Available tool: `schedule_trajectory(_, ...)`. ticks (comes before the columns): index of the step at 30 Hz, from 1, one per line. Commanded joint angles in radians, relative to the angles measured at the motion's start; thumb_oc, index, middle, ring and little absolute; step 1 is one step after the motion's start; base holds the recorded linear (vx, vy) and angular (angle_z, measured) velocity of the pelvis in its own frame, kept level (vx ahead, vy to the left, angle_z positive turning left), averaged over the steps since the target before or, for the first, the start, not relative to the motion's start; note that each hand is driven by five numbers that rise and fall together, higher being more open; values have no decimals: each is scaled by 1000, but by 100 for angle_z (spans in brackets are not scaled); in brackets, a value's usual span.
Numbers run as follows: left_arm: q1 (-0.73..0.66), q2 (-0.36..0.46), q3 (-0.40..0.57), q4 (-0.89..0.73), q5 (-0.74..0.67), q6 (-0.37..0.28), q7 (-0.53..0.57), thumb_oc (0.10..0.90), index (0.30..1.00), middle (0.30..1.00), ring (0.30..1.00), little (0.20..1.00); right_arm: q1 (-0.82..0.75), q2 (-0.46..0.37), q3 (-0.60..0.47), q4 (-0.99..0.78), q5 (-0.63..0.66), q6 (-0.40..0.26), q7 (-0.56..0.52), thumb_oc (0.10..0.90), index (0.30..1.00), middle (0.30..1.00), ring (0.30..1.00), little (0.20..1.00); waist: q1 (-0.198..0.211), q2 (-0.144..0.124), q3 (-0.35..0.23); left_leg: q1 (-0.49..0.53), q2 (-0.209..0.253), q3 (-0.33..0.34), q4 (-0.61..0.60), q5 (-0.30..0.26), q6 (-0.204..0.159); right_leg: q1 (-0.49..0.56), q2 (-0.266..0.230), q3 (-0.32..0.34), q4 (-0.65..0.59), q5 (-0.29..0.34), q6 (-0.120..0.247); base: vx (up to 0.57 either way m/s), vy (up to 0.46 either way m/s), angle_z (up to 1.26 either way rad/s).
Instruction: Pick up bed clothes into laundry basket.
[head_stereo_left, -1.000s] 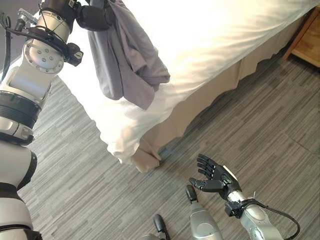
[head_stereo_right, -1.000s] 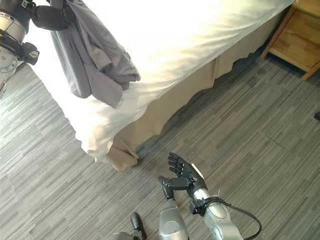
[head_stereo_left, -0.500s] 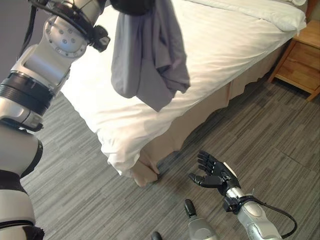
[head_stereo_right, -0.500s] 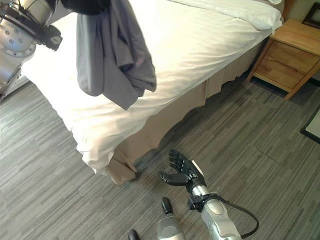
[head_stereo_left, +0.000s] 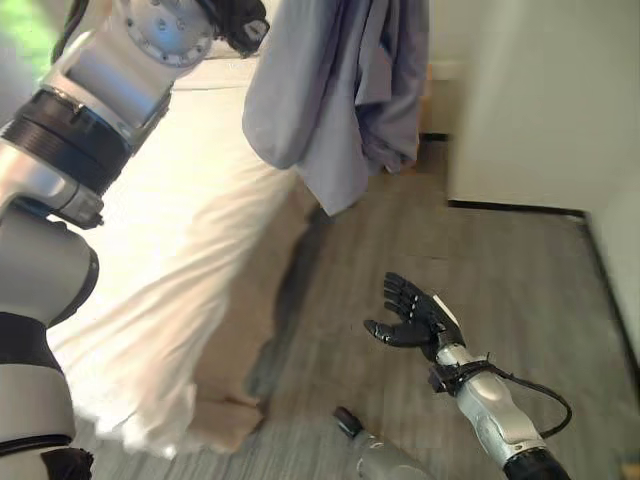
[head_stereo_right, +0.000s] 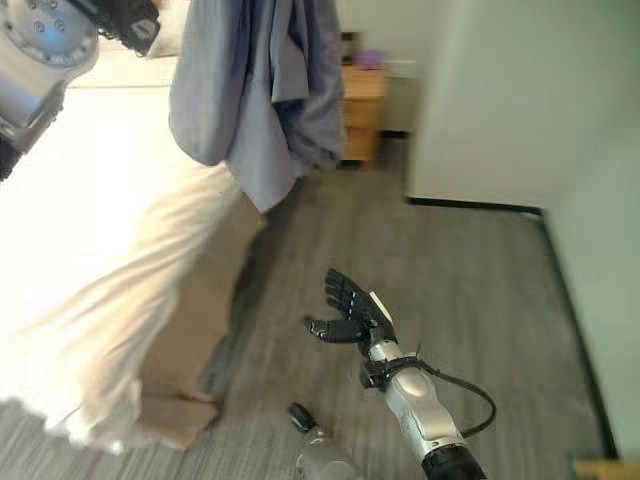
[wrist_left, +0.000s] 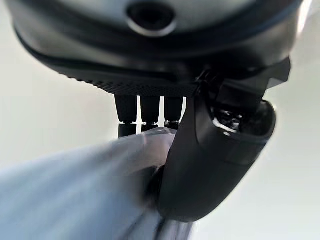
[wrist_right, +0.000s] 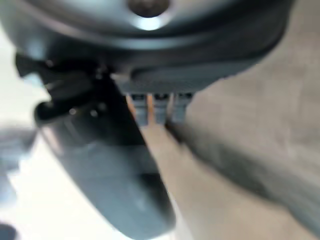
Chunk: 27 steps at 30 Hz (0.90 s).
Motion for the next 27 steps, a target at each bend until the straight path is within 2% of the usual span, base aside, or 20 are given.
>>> schedule_trajectory(1, -58, 45, 143, 53, -12, -81, 75, 400, 300, 300, 300, 300, 91, -76, -36, -59, 14, -57, -10, 800, 900, 900, 900, 900, -70, 85, -35, 75, 169, -12, -83, -75, -214, 17, -144, -68, -65, 20, 103, -128, 100, -93)
schedule_trajectory(2, -7, 43, 167, 52, -5, -70, 75, 400, 300, 300, 300, 300, 114, -53, -34, -63, 24, -55, -7, 800, 900, 900, 900, 900, -59, 81, -13, 81, 184, 49, -94, -68, -209, -23, -162, -183, -47, 6, 103, -319, 84, -109)
schedule_trajectory(3, 96, 68, 223, 13, 6, -47, 64, 400, 300, 300, 300, 300, 126, -52, -15, -62, -16, -40, -4, 800, 900, 900, 900, 900, -2, 81, 19, 71, 207, 159, -113, -42, -203, -27, -279, -515, 38, -49, 64, -308, 38, -149)
schedule_trajectory(4, 103, 71, 228, 9, 8, -45, 65, 400, 300, 300, 300, 300, 127, -55, -13, -62, -16, -39, -5, 800, 900, 900, 900, 900, -7, 80, 17, 71, 204, 155, -117, -36, -204, -27, -283, -517, 39, -48, 63, -377, 10, -213)
schedule_trajectory(5, 102, 102, 217, 3, 26, -32, 57, 400, 300, 300, 300, 300, 128, -63, 6, -62, -44, -29, -3, 800, 900, 900, 900, 900, 9, 79, 18, 60, 214, 205, -136, -12, -198, -4, -302, -581, 86, -71, 49, -251, -28, -203)
schedule_trajectory(8, 102, 170, 214, 22, 6, -36, 28, 400, 300, 300, 300, 300, 130, -80, 21, -67, -63, -24, 29, 800, 900, 900, 900, 900, 39, 89, 11, 18, 255, 339, -146, 12, -185, 62, -340, -628, 241, -149, 40, -381, 19, -207)
schedule_trajectory(9, 100, 199, 213, 31, 31, -37, 44, 400, 300, 300, 300, 300, 111, -71, 17, -71, -63, -38, 18, 800, 900, 900, 900, 900, 62, 103, 3, -17, 278, 438, -133, 26, -174, 115, -408, -714, 326, -170, 34, -322, 55, -203)
schedule_trajectory(10, 100, 200, 214, 30, 32, -37, 44, 400, 300, 300, 300, 300, 109, -71, 18, -70, -63, -38, 18, 800, 900, 900, 900, 900, 65, 103, 2, -21, 278, 441, -132, 29, -174, 110, -407, -711, 325, -166, 33, -366, -1, -268)
schedule_trajectory(11, 95, 221, 211, 26, 31, -43, 46, 400, 300, 300, 300, 300, 85, -59, 14, -76, -53, -49, 10, 800, 900, 900, 900, 900, 86, 94, -16, -37, 289, 520, -124, 29, -181, 183, -456, -777, 270, -168, 49, -234, -69, -262)
schedule_trajectory(14, 83, 244, 210, 18, 29, -46, 52, 400, 300, 300, 300, 300, 56, -49, 14, -83, -74, -63, -2, 800, 900, 900, 900, 900, 118, 74, -42, -53, 303, 635, -133, 43, -187, 247, -473, -886, 164, -150, 77, -244, -73, -160)
schedule_trajectory(15, 90, 261, 221, 4, 24, -50, 56, 400, 300, 300, 300, 300, 45, -48, 20, -83, -80, -66, -7, 800, 900, 900, 900, 900, 139, 67, -48, -54, 313, 692, -138, 49, -193, 252, -494, -976, 130, -129, 81, -171, -120, -154)
schedule_trajectory(16, 100, 258, 241, -12, 19, -51, 61, 400, 300, 300, 300, 300, 43, -45, 13, -86, -88, -68, -12, 800, 900, 900, 900, 900, 145, 56, -52, -54, 318, 715, -147, 58, -201, 244, -500, -1010, 98, -113, 85, -101, -212, -194)
schedule_trajectory(18, 111, 245, 253, -34, 21, -56, 56, 400, 300, 300, 300, 300, 68, -47, 6, -89, -92, -66, -5, 800, 900, 900, 900, 900, 123, 46, -62, -53, 338, 722, -150, 66, -215, 246, -433, -942, 26, -133, 81, -8, -251, -130)
schedule_trajectory(20, 124, 208, 277, -33, -3, -65, 54, 400, 300, 300, 300, 300, 83, -54, -4, -87, -92, -61, -4, 800, 900, 900, 900, 900, 106, 34, -61, -69, 372, 725, -99, 73, -230, 258, -397, -919, -3, -153, 66, 7, -273, -19)
schedule_trajectory(21, 158, 130, 313, -32, -33, -66, 43, 400, 300, 300, 300, 300, 108, -58, -18, -90, -86, -62, -6, 800, 900, 900, 900, 900, 92, 15, -53, -86, 419, 726, -39, 89, -255, 288, -353, -911, -42, -171, 41, -15, -257, -32)
schedule_trajectory(23, 164, 129, 318, -34, -31, -65, 44, 400, 300, 300, 300, 300, 111, -61, -19, -91, -85, -62, -6, 800, 900, 900, 900, 900, 92, 20, -53, -87, 423, 723, -33, 87, -258, 292, -350, -914, -46, -169, 39, -3, -145, -18)
schedule_trajectory(24, 183, 117, 329, -36, -30, -63, 36, 400, 300, 300, 300, 300, 116, -69, -22, -86, -84, -61, -7, 800, 900, 900, 900, 900, 87, 9, -49, -85, 450, 727, 7, 88, -269, 312, -332, -914, -72, -173, 29, 30, -160, -6)
schedule_trajectory(25, 210, 114, 347, -49, -26, -69, 41, 400, 300, 300, 300, 300, 107, -77, -21, -77, -82, -60, -15, 800, 900, 900, 900, 900, 103, -2, -35, -98, 456, 640, 64, 118, -293, 327, -307, -870, -93, -174, 18, 18, -158, -38)
schedule_trajectory(26, 213, 115, 350, -51, -25, -69, 42, 400, 300, 300, 300, 300, 106, -78, -21, -77, -82, -60, -15, 800, 900, 900, 900, 900, 104, -1, -37, -101, 456, 641, 60, 125, -293, 322, -306, -869, -95, -169, 16, 80, -108, -72)
schedule_trajectory(27, 236, 129, 336, -83, -5, -67, 50, 400, 300, 300, 300, 300, 61, -85, -10, -64, -75, -62, -27, 800, 900, 900, 900, 900, 167, -5, -25, -117, 339, 366, -5, 64, -297, 314, -295, -779, -90, -175, 23, 47, -37, -116)
